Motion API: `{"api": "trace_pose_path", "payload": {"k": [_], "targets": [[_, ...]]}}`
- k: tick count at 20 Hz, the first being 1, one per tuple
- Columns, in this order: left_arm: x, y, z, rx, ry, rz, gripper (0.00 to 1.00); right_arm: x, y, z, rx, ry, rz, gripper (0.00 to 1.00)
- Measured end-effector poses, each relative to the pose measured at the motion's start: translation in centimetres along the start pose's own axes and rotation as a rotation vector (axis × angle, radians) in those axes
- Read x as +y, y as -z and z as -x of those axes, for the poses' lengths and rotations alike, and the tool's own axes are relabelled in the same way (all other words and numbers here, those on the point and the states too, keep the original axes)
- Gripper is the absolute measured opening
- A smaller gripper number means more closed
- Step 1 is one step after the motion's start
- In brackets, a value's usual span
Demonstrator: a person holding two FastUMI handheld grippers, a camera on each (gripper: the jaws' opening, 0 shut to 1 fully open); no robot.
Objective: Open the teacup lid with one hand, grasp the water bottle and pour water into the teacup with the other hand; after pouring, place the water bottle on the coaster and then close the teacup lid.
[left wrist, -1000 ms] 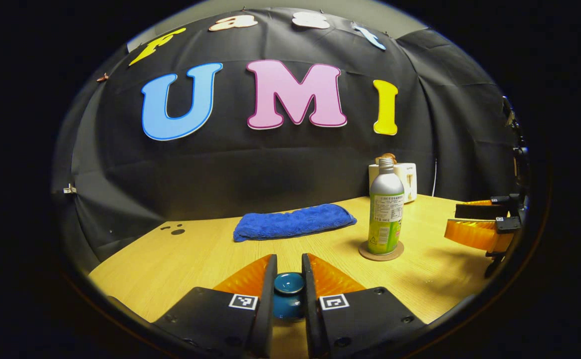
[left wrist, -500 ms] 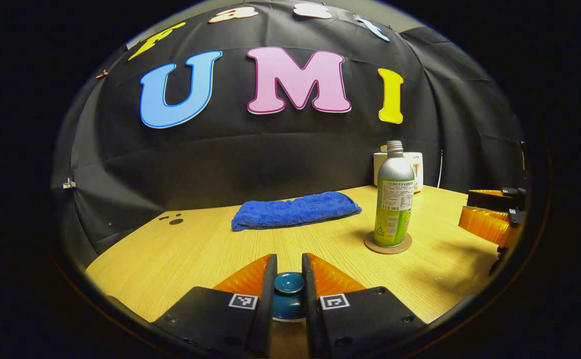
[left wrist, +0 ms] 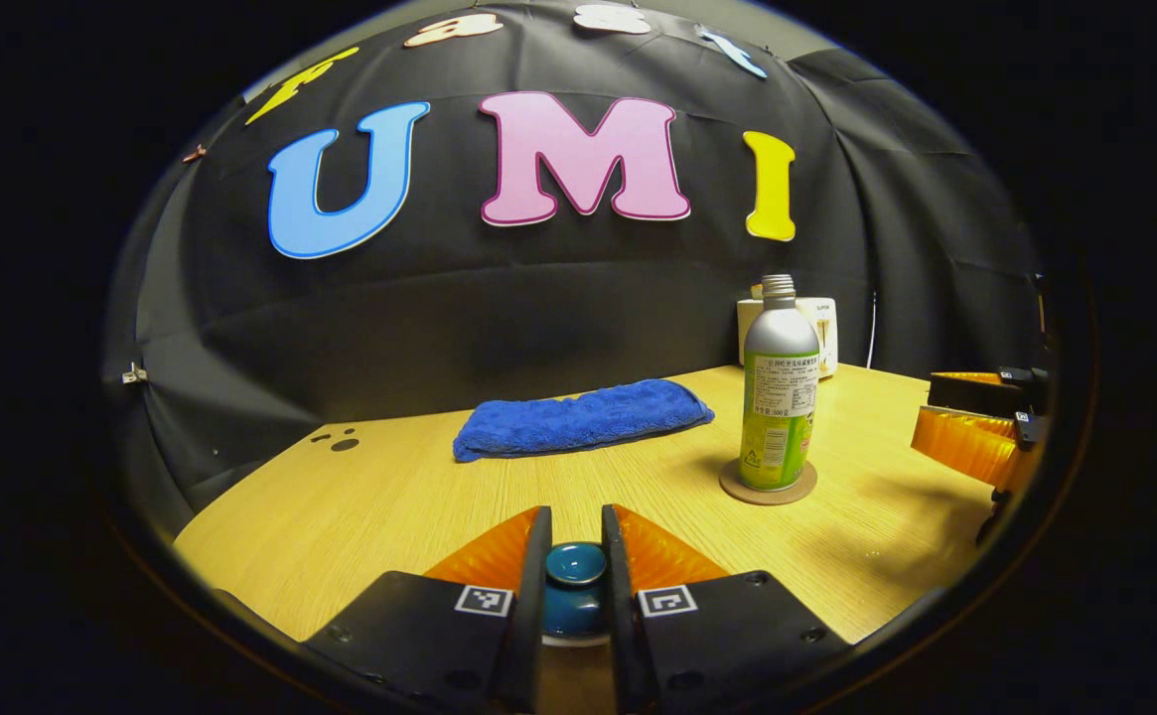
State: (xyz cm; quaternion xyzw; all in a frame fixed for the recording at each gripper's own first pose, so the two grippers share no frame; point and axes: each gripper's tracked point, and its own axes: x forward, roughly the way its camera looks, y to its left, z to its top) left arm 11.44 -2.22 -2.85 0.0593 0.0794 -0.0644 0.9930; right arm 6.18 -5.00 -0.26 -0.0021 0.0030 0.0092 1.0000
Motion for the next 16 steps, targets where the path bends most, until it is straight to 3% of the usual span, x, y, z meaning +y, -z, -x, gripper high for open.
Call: {"api": "trace_pose_path", "payload": {"k": [13, 15, 16], "targets": [[0.2, 0.1, 0.2, -0.001, -0.03, -0.007, 0.38, 0.3, 0.0, 0.0, 0.0, -0.014, 0.0, 0.99], [0.4, -0.1, 0.6, -0.016, -0.043, -0.01, 0.48, 0.3, 0.0, 0.0, 0.0, -0.013, 0.0, 0.99], [0.5, -0.2, 1.0, -0.028, -0.051, -0.008, 0.63, 0.3, 0.0, 0.0, 0.0, -0.013, 0.0, 0.99]]}}
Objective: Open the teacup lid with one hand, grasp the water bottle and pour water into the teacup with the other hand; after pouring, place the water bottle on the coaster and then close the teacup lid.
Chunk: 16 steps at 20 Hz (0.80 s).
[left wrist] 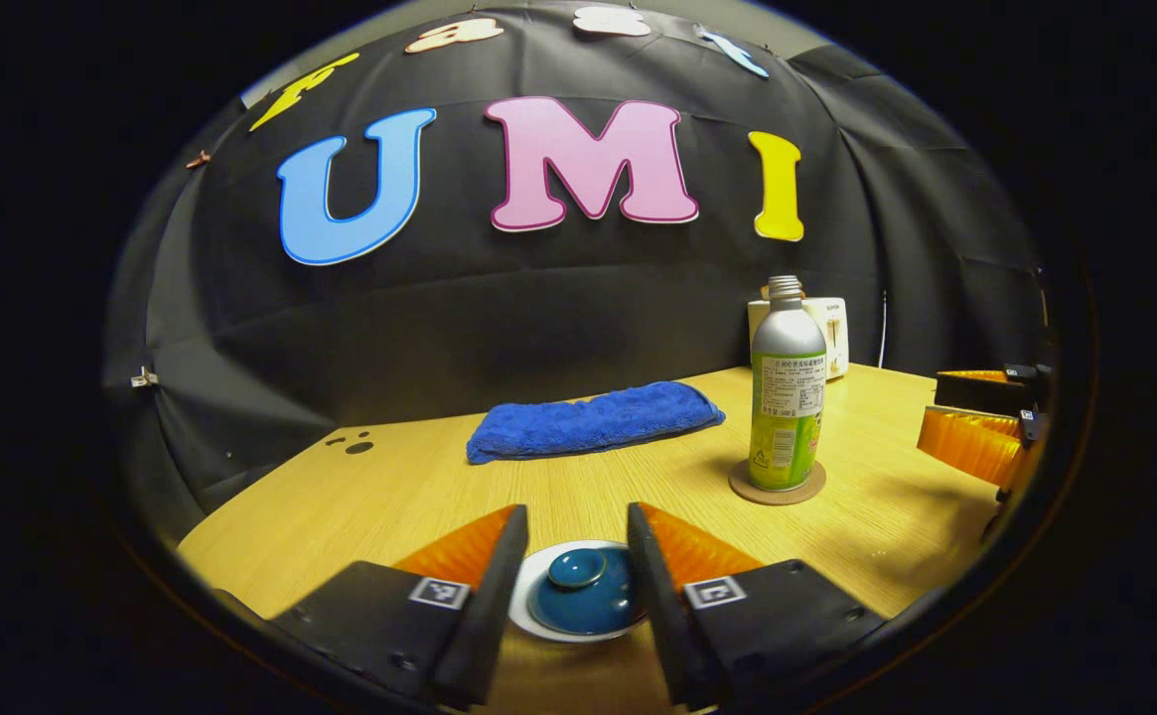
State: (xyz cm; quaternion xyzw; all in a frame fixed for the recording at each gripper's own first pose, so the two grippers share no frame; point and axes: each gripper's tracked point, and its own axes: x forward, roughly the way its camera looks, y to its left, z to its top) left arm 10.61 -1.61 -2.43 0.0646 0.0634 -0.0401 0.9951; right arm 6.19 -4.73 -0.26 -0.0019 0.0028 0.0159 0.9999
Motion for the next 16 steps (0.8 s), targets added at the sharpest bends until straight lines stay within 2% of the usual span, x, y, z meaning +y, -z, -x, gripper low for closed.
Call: {"api": "trace_pose_path", "payload": {"k": [2, 3, 10, 16], "targets": [[-0.1, -0.3, 0.7, -0.027, 0.0, 0.008, 0.93, 0.0, 0.0, 0.0, 0.0, 0.0, 0.0, 0.99], [0.1, -0.5, 1.3, -0.042, -0.005, 0.015, 0.99, 0.0, 0.0, 0.0, 0.0, 0.0, 0.0, 0.99], [1.6, -1.9, 5.6, -0.146, -0.072, 0.087, 0.97, 0.7, -0.2, 0.9, -0.003, 0.022, -0.022, 0.99], [-0.1, -1.7, 6.9, -0.154, -0.05, 0.116, 0.97, 2.2, -0.1, 0.9, -0.005, 0.018, 0.01, 0.99]]}}
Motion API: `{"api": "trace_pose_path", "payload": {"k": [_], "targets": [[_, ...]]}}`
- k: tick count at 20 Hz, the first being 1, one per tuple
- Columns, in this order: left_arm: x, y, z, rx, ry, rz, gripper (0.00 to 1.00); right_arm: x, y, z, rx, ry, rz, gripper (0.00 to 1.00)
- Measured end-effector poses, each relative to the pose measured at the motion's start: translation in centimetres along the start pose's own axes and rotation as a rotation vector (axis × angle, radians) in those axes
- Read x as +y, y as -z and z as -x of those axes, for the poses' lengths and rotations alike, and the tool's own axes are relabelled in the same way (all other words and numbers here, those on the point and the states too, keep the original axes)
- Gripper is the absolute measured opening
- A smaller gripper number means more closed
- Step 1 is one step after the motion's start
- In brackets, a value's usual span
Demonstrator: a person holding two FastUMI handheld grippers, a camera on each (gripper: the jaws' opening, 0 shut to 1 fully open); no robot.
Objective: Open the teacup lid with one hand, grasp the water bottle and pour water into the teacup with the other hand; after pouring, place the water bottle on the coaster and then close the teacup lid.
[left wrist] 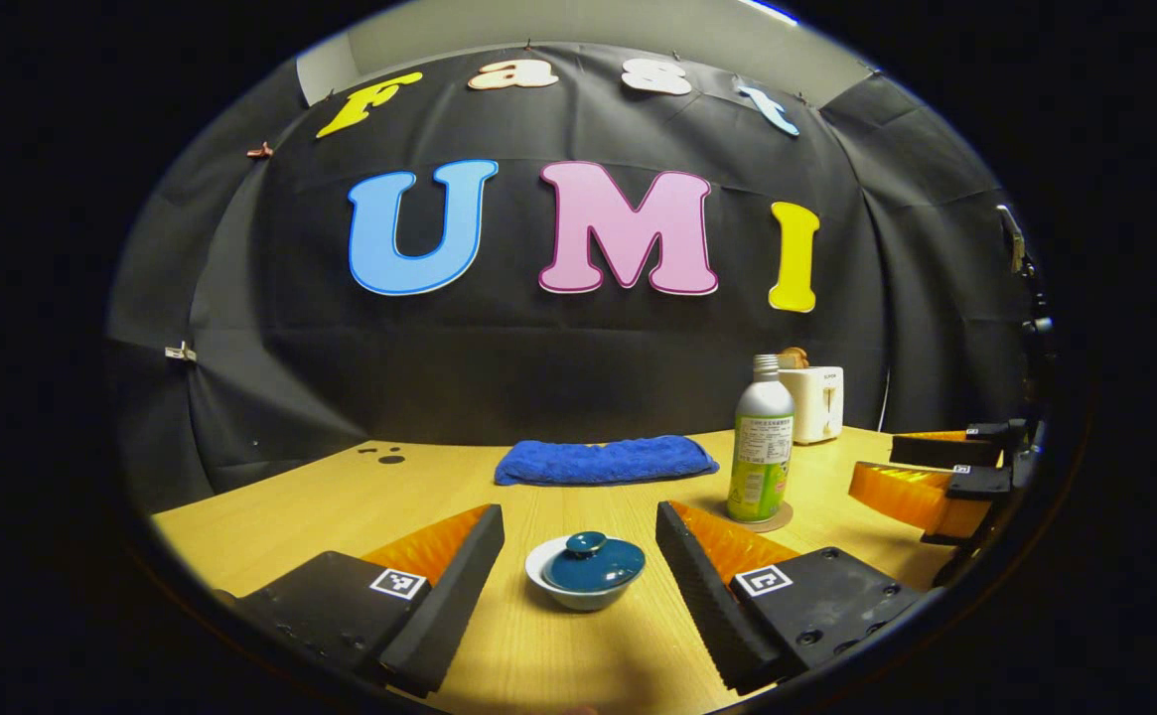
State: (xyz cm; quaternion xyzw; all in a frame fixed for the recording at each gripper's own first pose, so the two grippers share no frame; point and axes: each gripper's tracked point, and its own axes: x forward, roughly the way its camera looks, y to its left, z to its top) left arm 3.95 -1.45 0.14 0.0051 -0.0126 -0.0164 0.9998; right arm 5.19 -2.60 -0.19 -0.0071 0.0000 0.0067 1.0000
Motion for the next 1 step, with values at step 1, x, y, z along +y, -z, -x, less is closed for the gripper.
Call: {"api": "trace_pose_path", "payload": {"k": [1], "targets": [[-0.08, 0.22, 0.09, 0.003, -0.001, 0.006, 0.97, 0.25, 0.04, -0.06, 0.004, -0.003, -0.007, 0.99]]}}
